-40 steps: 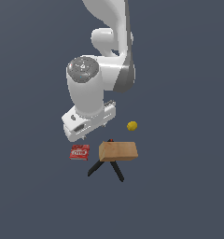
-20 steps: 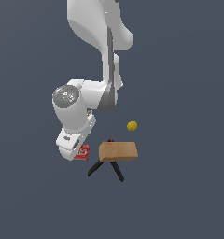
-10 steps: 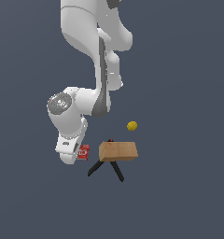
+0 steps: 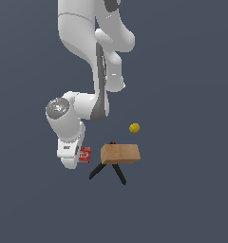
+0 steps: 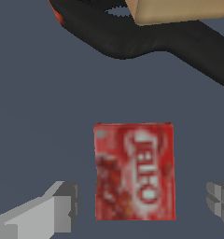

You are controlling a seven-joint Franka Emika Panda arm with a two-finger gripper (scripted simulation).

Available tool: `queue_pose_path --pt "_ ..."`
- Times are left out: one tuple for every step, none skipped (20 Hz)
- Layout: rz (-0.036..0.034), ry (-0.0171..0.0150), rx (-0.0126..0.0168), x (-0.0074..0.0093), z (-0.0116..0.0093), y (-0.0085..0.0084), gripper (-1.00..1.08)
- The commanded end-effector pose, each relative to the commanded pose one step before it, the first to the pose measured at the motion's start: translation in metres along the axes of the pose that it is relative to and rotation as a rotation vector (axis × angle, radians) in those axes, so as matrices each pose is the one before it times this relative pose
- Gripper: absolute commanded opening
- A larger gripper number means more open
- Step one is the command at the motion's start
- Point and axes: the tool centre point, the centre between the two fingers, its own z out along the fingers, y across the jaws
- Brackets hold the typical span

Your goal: Pick up a designated object from a clutter of objects.

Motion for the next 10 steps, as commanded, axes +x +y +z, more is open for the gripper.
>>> queue_pose_path --pt "-0.01370 0.00188 -0.00260 -0.00079 0.00139 0.00041 1.00" --pt "-0.00178 0.00026 -0.00030 -0.00022 0.00024 0.00001 1.00" --pt "-0.00067 0.00010 -0.00011 -0.00003 0.00007 0.00001 1.00" --pt "0.00453 -0.00051 0.00106 0.00006 -0.00028 -0.00025 1.00" --pt "0.00000 0.00000 0.00000 -0.00002 0.00038 -0.00001 1.00" --pt "0.00000 0.00000 0.00000 -0.00006 0.00112 -0.00004 1.00" --pt "0.00000 0.00000 0.00000 -0.00011 0.00186 -0.00008 1.00" --pt "-0.00069 -0.00001 -0.00002 0.00027 0.00259 -0.00002 1.00" --pt "0.00000 0.00000 0.00000 -0.00019 0.00333 -0.00015 1.00" --pt "-0.00098 0.00000 -0.00002 0.00035 0.00404 -0.00005 1.00"
